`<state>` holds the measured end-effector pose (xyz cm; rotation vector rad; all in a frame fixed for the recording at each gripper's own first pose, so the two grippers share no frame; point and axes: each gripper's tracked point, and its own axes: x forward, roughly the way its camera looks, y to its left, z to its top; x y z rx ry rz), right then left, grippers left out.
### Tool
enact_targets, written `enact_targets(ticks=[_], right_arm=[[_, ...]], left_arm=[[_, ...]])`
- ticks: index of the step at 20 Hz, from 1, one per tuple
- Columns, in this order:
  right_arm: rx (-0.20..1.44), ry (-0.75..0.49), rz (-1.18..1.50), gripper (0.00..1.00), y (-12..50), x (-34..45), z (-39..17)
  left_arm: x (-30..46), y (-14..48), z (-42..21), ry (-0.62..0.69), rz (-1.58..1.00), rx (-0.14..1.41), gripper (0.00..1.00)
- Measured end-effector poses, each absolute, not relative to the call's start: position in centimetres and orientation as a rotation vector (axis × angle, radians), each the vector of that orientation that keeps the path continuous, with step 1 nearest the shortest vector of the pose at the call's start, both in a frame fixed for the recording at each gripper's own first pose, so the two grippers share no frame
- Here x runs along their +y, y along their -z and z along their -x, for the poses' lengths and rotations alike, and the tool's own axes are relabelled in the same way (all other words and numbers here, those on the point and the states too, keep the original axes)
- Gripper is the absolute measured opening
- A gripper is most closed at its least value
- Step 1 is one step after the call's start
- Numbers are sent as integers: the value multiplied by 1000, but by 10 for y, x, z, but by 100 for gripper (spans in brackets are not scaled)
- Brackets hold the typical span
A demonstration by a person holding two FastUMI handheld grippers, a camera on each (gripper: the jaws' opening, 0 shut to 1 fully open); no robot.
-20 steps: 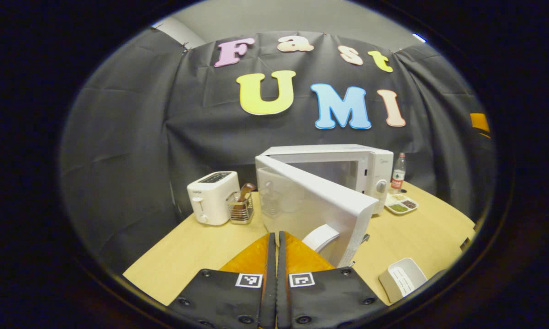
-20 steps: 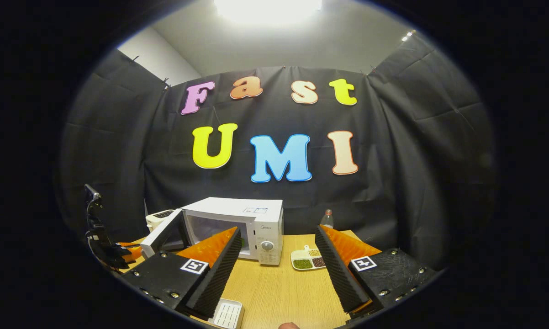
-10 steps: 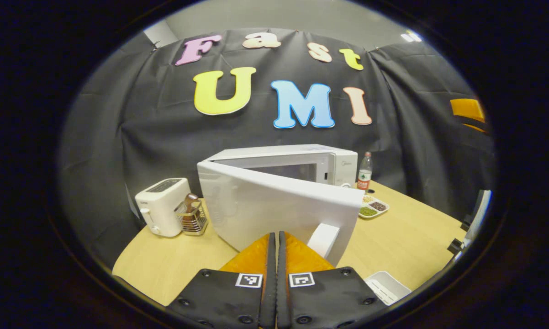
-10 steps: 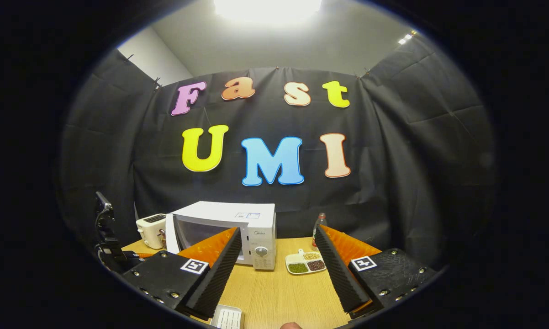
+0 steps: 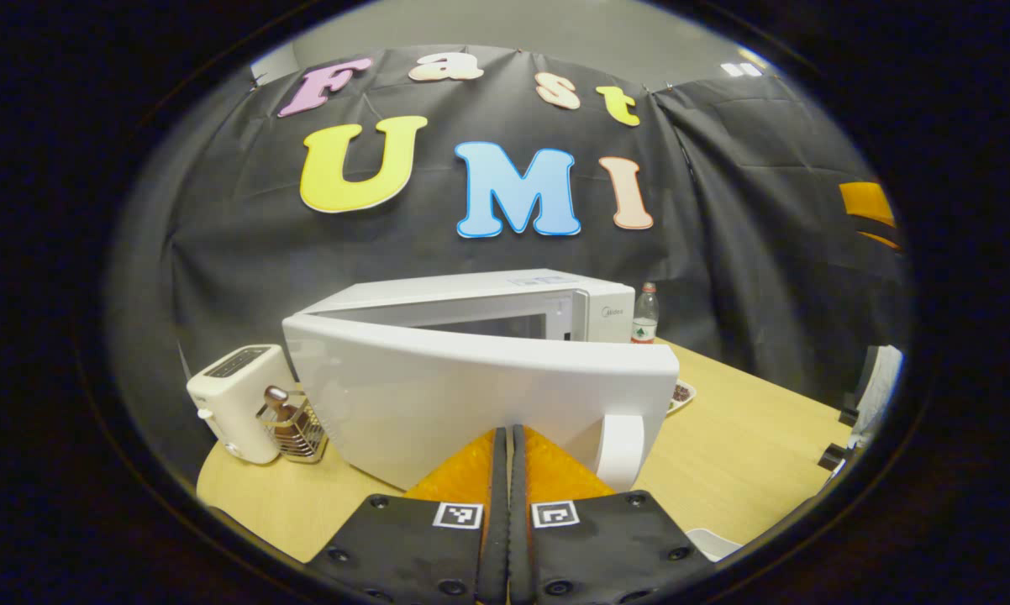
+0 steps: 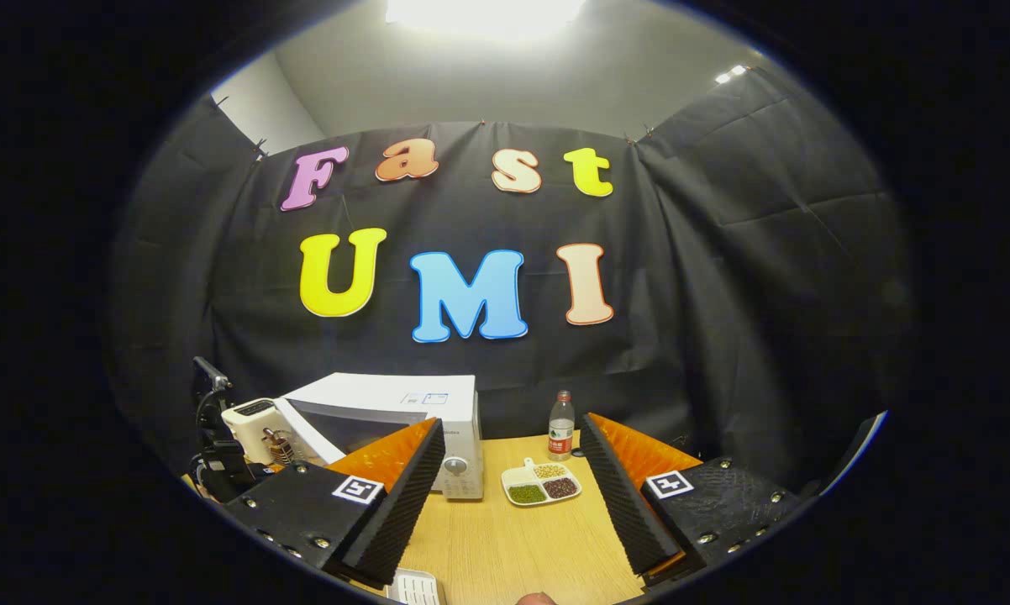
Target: Open the microwave oven with the left hand, put the food in, and close the microwave oven.
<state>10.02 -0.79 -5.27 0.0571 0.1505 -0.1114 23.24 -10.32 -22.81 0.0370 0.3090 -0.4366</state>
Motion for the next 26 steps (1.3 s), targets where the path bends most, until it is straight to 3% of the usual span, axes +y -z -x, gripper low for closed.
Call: enact_targets(ticks=[10, 26], right_arm=[[156, 199, -52, 98, 55, -10, -101], [195, 268, -17, 98, 65, -14, -99]], left_arm=[[-139, 233, -283, 515, -40, 294, 10], [-148, 233, -357, 456, 0, 273, 7]])
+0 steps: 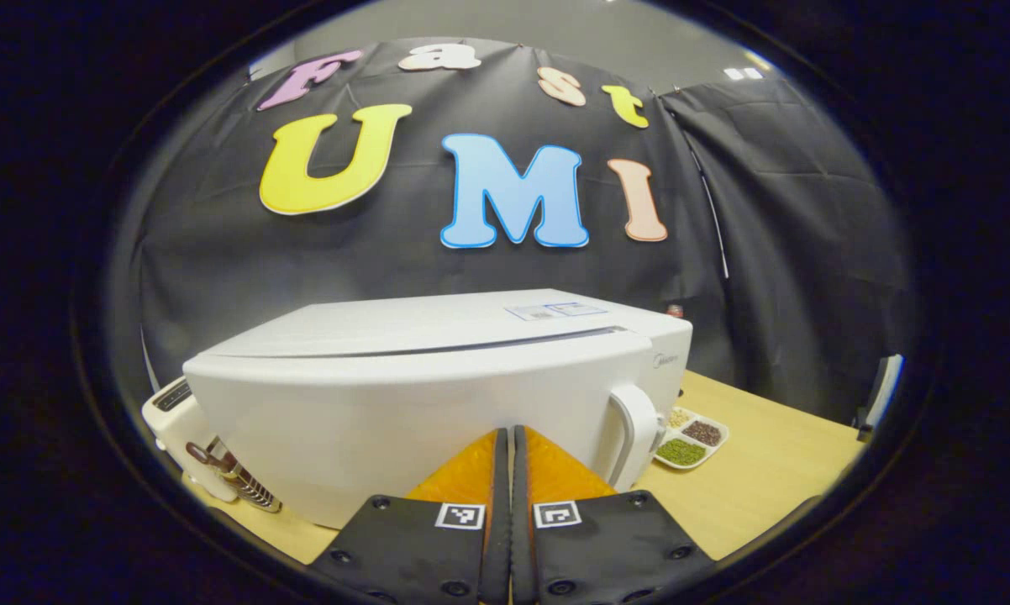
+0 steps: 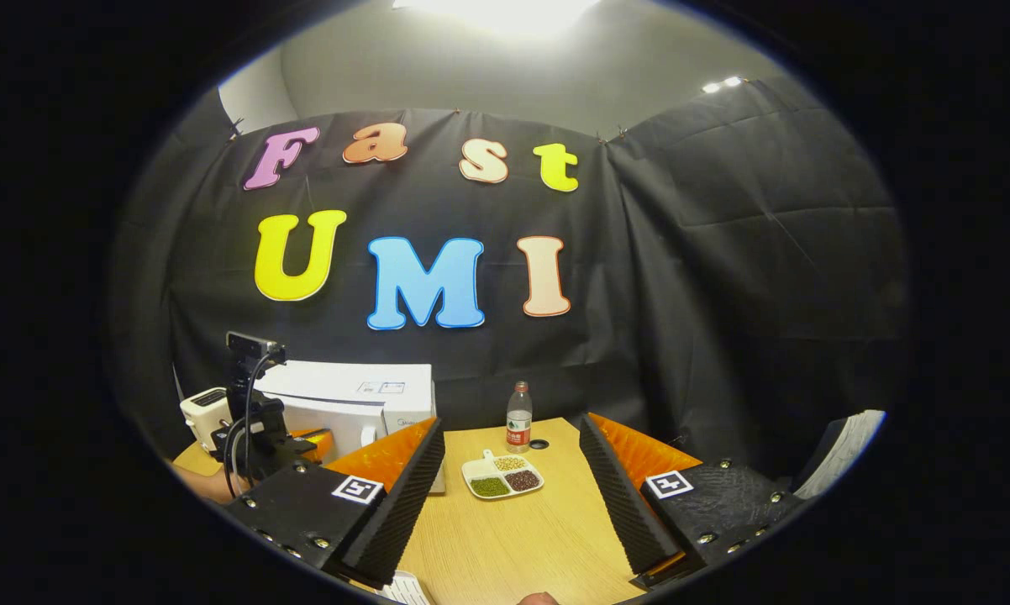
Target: Open the microwave oven with the left hand, put the food in, and close the microwave oven.
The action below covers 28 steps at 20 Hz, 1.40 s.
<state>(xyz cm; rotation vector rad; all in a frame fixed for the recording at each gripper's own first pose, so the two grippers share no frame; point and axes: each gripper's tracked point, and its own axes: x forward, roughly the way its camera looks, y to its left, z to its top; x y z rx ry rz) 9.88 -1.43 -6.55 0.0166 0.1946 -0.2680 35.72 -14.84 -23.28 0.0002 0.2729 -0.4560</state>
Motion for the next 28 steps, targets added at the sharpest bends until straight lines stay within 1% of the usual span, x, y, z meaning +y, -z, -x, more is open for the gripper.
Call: enact_targets(ticks=[7, 8, 9, 10, 11, 12, 13, 14, 19, 24, 28], right_arm=[[202, 275, -15, 98, 69, -11, -101], [205, 271, -17, 98, 70, -9, -100], [211, 266, -18, 98, 72, -7, -101], [212, 263, -19, 98, 73, -5, -100], [212, 256, -26, 98, 72, -2, -100], [209, 245, -32, 98, 72, 2, -100], [207, 239, -32, 98, 72, 4, -101], [205, 229, -34, 98, 72, 6, -101], [175, 150, -53, 98, 63, 17, -98], [161, 56, -53, 98, 56, 23, -81], [147, 8, -63, 98, 48, 19, -68]], left_arm=[[-150, 231, -365, 419, -2, 235, 7], [-148, 233, -369, 397, -27, 265, 11], [-154, 235, -368, 407, 7, 268, 12], [-157, 229, -368, 394, 5, 260, 7], [-158, 233, -371, 386, -2, 269, 7], [-158, 231, -370, 395, -5, 274, 2], [-160, 226, -366, 398, -5, 264, 2], [-157, 219, -362, 395, -2, 252, 7], [-137, 181, -320, 376, -18, 186, 7], [-114, 132, -263, 313, -22, 116, 7], [-94, 96, -216, 256, -8, 70, 7]])
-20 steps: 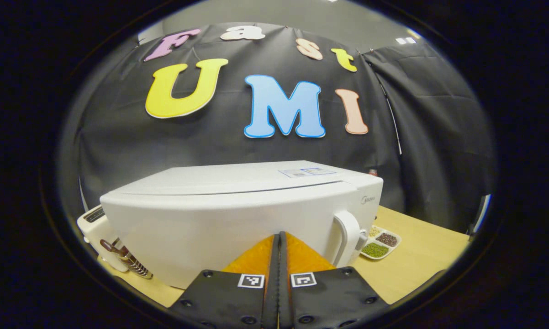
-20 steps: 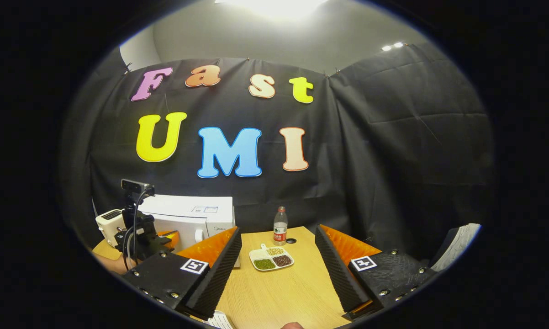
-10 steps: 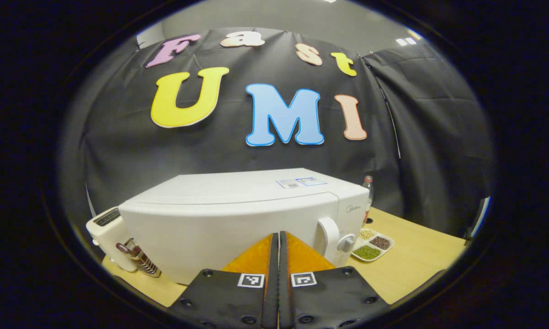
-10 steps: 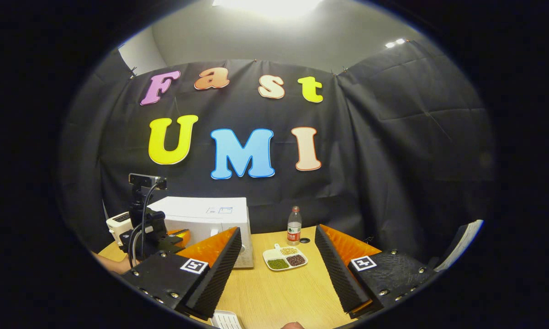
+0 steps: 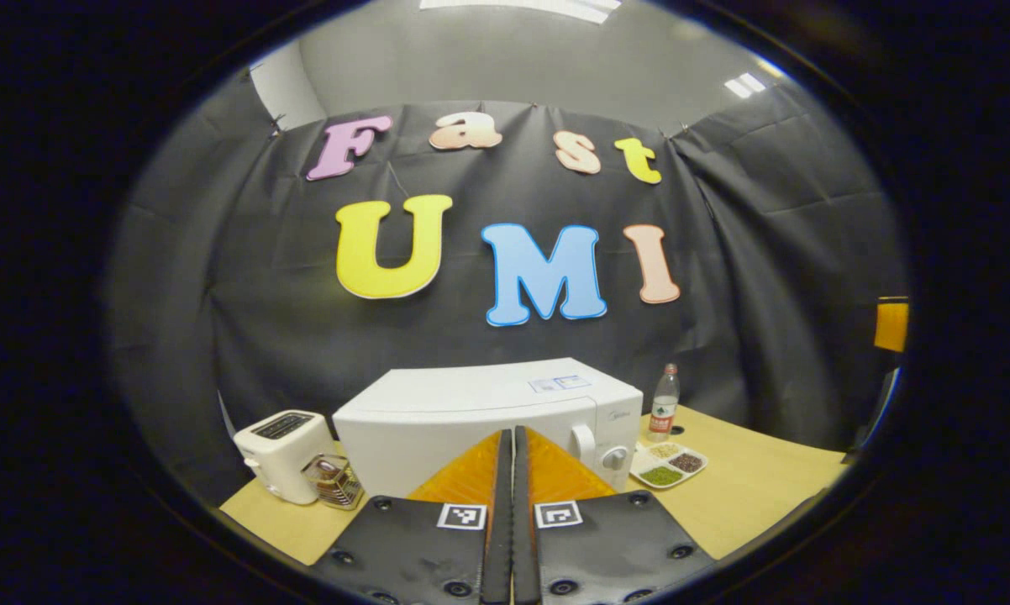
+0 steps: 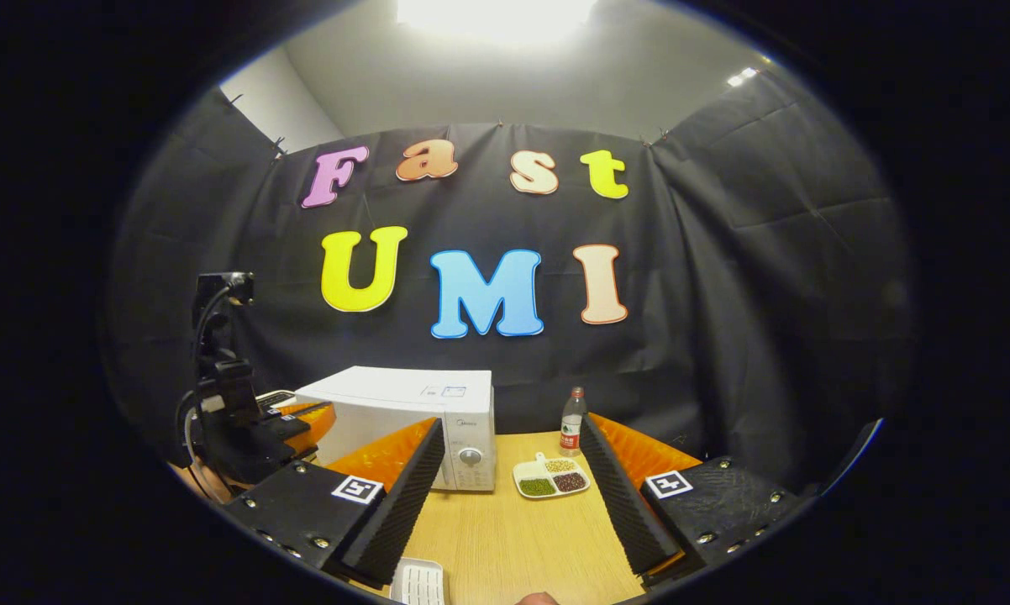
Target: Open the microwave oven with the left hand, put the food in, and close the microwave oven.
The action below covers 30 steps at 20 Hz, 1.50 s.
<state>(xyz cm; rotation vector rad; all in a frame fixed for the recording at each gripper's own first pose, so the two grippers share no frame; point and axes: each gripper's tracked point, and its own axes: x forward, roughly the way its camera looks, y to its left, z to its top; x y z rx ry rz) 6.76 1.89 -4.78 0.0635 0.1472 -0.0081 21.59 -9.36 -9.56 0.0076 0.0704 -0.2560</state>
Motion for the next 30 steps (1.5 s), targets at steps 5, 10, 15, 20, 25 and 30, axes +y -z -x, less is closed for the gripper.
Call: enact_targets(ticks=[5, 10, 15, 20, 25, 30], right_arm=[[134, -44, -84, 98, 40, 12, -47], [125, -76, -96, 98, 37, 12, -31], [115, -88, -106, 98, 33, 24, -22], [97, -91, -91, 98, 24, 46, -13], [90, -84, -88, 98, 22, 63, -9], [87, -80, -78, 98, 22, 77, -9]], left_arm=[[-68, 63, -150, 176, -28, 27, 7], [-47, 42, -95, 128, -39, 6, 7], [-26, 28, -61, 102, -41, -5, 7], [-5, 17, -34, 100, -11, -6, 7], [6, 17, -18, 113, 1, -5, 25], [17, 16, -11, 111, 5, -8, 65]])
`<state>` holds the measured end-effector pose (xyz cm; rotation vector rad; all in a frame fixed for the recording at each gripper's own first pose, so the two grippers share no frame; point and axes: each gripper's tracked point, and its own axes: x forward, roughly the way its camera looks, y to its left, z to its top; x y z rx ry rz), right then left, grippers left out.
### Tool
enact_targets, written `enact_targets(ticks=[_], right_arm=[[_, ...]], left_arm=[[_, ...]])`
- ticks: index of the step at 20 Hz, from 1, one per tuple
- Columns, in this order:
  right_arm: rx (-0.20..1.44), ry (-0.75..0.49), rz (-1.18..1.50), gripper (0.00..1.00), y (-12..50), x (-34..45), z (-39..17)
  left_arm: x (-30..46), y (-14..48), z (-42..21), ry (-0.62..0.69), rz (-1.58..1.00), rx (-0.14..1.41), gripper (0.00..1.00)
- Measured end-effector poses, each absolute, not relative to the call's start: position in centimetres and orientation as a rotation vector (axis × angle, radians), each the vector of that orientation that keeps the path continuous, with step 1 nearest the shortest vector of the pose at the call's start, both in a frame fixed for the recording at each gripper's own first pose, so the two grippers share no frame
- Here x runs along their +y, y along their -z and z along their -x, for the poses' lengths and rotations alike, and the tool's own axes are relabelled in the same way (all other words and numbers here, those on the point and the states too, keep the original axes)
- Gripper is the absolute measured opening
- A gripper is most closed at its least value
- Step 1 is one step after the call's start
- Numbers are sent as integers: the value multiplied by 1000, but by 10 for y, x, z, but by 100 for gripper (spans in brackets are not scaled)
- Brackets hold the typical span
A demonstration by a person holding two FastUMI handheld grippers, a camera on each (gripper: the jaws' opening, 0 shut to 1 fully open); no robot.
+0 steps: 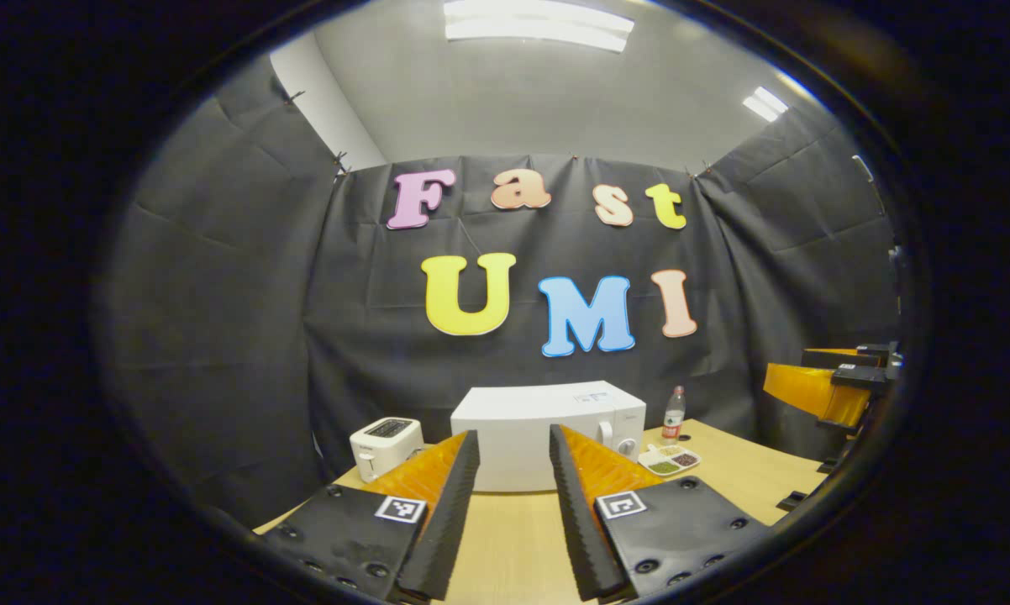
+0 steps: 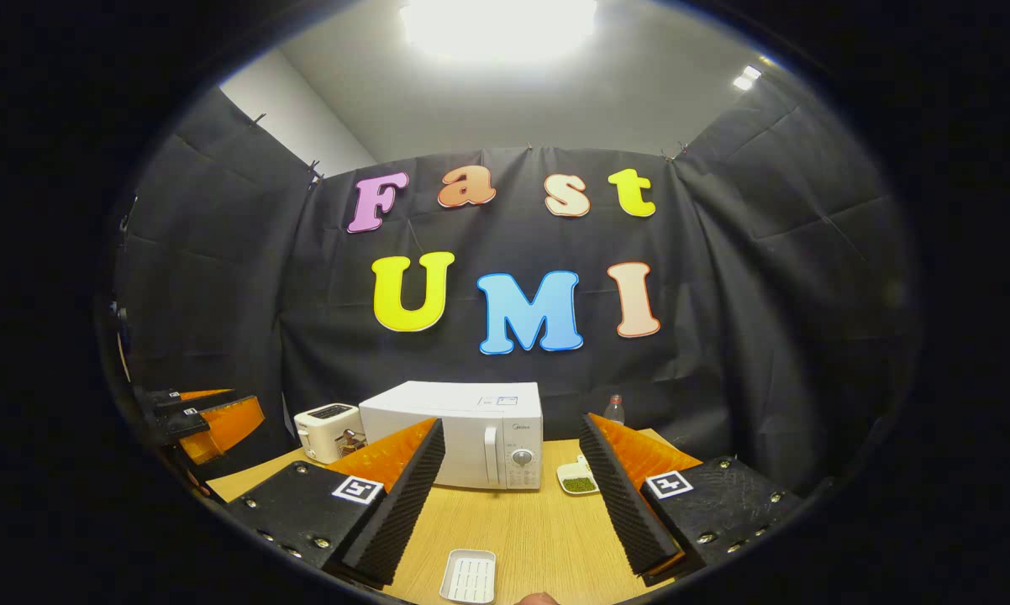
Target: Open the microwave oven with the left hand, put the food in, and close the microwave oven.
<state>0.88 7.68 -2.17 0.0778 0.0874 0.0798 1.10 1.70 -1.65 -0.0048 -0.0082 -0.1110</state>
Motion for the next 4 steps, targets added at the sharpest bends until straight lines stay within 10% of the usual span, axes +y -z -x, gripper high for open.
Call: enact_targets(ticks=[4], right_arm=[[79, -75, -81, 98, 19, 83, -8]], left_arm=[[33, 13, -9, 85, 4, -23, 91]])
